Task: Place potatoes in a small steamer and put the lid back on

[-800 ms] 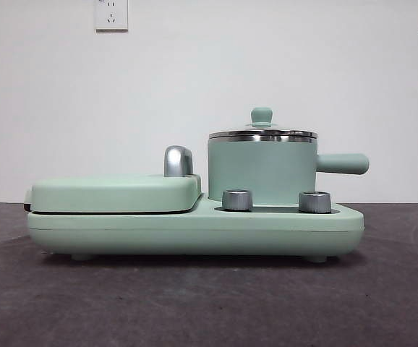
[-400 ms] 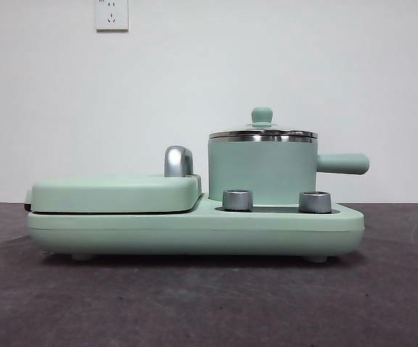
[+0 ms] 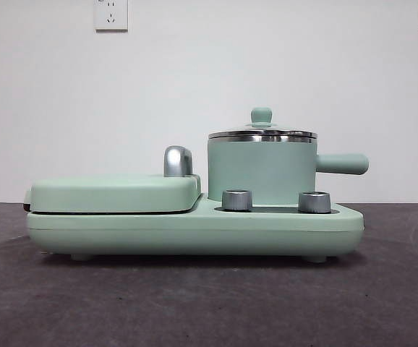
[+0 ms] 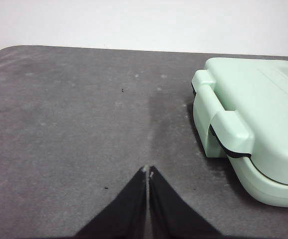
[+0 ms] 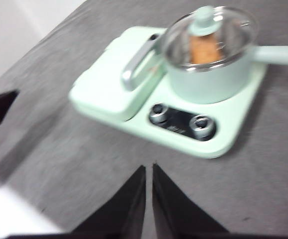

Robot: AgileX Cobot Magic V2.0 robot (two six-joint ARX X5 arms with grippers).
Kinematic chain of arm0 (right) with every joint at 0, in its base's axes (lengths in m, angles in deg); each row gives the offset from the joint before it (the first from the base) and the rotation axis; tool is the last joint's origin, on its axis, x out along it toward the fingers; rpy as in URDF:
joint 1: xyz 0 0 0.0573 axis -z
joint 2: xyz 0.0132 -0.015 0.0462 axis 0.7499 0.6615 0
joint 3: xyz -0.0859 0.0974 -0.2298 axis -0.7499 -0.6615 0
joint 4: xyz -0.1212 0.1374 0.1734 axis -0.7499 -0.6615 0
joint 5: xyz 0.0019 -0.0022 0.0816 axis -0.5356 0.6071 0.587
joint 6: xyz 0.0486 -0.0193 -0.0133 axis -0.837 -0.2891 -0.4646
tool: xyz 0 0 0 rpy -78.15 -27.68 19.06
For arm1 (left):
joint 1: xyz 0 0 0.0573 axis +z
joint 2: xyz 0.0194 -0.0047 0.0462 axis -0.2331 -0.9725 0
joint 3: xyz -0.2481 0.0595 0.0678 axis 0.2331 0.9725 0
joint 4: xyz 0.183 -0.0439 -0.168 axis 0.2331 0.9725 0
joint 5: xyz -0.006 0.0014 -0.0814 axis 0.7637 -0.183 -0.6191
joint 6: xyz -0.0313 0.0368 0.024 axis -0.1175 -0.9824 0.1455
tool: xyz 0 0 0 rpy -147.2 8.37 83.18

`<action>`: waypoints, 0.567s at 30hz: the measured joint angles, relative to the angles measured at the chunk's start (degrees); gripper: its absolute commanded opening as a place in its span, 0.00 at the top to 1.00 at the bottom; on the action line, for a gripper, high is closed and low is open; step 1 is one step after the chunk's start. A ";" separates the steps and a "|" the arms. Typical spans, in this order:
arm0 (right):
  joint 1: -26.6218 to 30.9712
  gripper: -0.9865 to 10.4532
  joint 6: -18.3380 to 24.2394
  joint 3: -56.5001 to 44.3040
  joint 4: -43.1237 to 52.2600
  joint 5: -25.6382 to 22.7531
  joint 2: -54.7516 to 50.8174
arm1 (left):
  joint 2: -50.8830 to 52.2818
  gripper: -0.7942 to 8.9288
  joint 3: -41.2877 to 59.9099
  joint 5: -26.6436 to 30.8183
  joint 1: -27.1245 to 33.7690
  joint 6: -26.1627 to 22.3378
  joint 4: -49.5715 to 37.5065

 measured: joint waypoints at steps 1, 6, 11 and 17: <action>2.05 0.90 0.04 -0.35 0.26 0.15 -0.48 | 0.00 0.91 0.00 0.00 0.00 0.00 -0.02; 15.69 0.90 0.17 -7.13 7.89 -0.20 -5.57 | 0.00 0.91 0.00 -0.02 0.00 0.00 -0.02; 26.97 0.90 0.24 -20.24 22.47 -6.14 -12.44 | 0.00 0.91 0.00 -0.02 0.00 0.00 0.00; 33.46 0.90 3.89 -35.63 36.41 -8.74 -18.97 | 0.00 0.91 0.00 -0.02 0.00 0.00 0.00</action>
